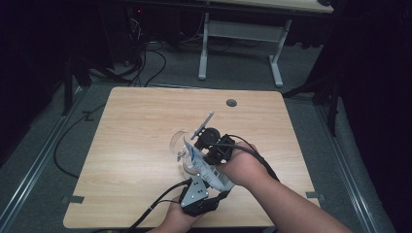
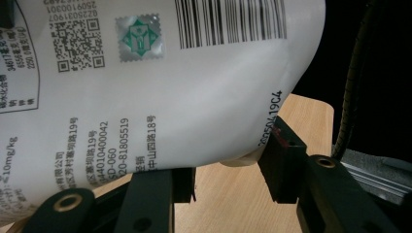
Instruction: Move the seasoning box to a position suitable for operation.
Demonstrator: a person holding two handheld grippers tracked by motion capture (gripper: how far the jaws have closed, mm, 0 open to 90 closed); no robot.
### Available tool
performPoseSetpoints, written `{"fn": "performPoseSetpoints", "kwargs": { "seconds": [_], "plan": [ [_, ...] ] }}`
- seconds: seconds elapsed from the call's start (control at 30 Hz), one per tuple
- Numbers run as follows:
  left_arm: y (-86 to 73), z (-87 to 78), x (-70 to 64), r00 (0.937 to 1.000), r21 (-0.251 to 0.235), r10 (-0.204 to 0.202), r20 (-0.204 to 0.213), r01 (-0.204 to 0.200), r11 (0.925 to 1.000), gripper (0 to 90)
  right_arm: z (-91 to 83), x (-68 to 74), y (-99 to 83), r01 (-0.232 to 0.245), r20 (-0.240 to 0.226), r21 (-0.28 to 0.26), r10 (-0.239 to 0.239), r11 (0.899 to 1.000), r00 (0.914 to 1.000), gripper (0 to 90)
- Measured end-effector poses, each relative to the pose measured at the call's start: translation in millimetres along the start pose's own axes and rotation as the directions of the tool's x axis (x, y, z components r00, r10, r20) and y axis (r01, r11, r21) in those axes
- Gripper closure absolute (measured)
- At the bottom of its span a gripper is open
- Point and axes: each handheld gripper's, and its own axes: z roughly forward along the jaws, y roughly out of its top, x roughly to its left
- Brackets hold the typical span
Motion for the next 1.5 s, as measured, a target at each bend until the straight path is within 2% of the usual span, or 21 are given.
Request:
{"fn": "performPoseSetpoints", "kwargs": {
  "seconds": [1.5],
  "plan": [
    [1.0, -1.0, -0.1, 1.0, -0.007, -0.002, 0.001, 0.002, 1.0, 61.4, 0.1, 1.1, 2.1, 0.006, 0.002, 0.001, -0.006, 1.0, 1.0, 89.8]
  ]
}}
